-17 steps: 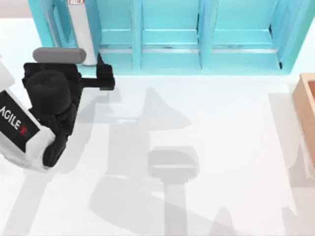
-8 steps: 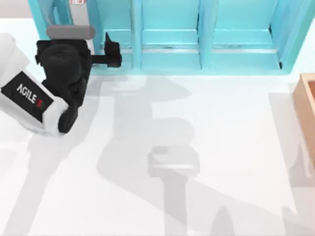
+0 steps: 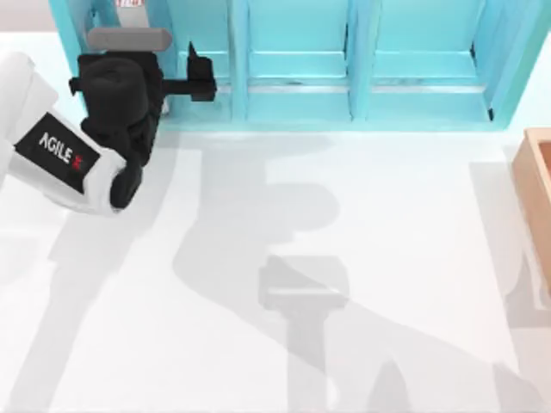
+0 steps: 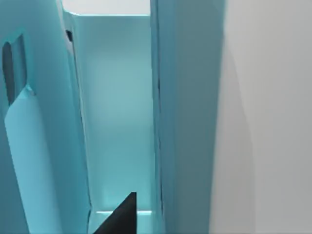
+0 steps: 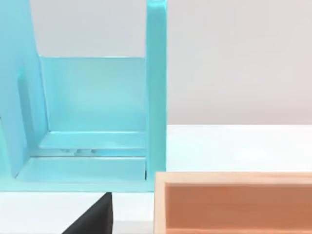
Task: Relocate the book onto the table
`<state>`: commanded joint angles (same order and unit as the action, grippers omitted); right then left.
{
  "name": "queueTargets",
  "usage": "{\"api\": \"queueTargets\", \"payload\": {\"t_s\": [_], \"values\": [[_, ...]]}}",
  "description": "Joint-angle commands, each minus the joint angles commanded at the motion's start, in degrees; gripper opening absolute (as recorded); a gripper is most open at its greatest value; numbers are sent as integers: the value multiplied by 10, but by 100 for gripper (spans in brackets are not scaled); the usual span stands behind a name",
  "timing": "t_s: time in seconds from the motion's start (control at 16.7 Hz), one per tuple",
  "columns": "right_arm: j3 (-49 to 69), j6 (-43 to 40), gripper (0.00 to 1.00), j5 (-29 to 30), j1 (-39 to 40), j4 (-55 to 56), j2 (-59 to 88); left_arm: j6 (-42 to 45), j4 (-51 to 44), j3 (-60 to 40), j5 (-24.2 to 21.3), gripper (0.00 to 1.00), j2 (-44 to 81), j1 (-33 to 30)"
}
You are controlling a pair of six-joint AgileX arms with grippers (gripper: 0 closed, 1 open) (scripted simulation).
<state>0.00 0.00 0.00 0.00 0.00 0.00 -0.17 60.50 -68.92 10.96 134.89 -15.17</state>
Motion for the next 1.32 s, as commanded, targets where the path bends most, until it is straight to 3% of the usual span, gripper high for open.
{"api": "queueTargets", "payload": {"t_s": [0.06,0.84,1.32], "values": [[0,0,100,0,0,0,0,0,0,0,0,100,0,0],[0,0,100,0,0,0,0,0,0,0,0,2,0,0],[0,0,100,0,0,0,0,0,0,0,0,0,0,0]]}}
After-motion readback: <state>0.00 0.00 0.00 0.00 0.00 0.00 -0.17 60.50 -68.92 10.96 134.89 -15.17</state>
